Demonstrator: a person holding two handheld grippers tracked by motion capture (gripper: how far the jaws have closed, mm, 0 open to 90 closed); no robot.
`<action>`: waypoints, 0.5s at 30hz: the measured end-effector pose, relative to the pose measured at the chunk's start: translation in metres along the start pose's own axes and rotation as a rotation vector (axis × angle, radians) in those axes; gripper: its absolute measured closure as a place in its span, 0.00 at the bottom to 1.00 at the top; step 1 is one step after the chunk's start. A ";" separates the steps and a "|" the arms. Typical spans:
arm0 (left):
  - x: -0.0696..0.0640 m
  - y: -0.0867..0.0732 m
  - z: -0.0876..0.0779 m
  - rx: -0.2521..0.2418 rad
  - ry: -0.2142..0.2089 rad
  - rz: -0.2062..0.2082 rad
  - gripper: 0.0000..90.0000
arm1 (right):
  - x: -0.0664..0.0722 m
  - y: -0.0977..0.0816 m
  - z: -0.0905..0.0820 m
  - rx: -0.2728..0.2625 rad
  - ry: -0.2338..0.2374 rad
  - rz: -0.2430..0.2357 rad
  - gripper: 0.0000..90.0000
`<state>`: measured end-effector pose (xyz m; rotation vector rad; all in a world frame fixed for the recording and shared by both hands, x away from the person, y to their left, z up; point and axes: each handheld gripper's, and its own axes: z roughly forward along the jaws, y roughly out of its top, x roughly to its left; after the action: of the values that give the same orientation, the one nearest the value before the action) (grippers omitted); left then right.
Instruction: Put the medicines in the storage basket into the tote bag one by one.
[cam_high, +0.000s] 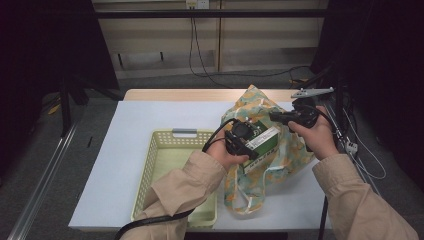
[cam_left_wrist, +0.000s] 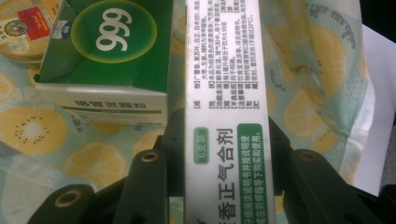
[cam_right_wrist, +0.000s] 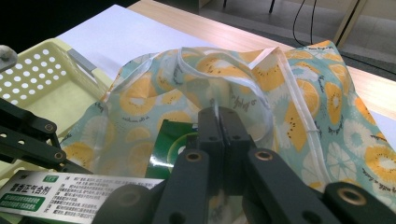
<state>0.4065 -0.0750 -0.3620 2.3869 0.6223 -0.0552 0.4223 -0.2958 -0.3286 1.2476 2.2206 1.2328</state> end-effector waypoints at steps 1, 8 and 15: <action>0.000 0.000 0.000 -0.001 0.001 0.000 0.70 | 0.000 0.000 0.000 0.000 0.001 0.000 1.00; -0.001 0.003 0.005 -0.001 0.013 -0.005 0.70 | 0.000 -0.002 0.002 0.001 0.002 0.005 0.99; 0.009 0.008 0.011 -0.013 0.036 -0.037 0.70 | 0.000 -0.003 0.000 0.000 -0.002 0.003 0.99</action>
<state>0.4195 -0.0829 -0.3678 2.3689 0.6821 -0.0237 0.4205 -0.2964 -0.3307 1.2525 2.2188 1.2322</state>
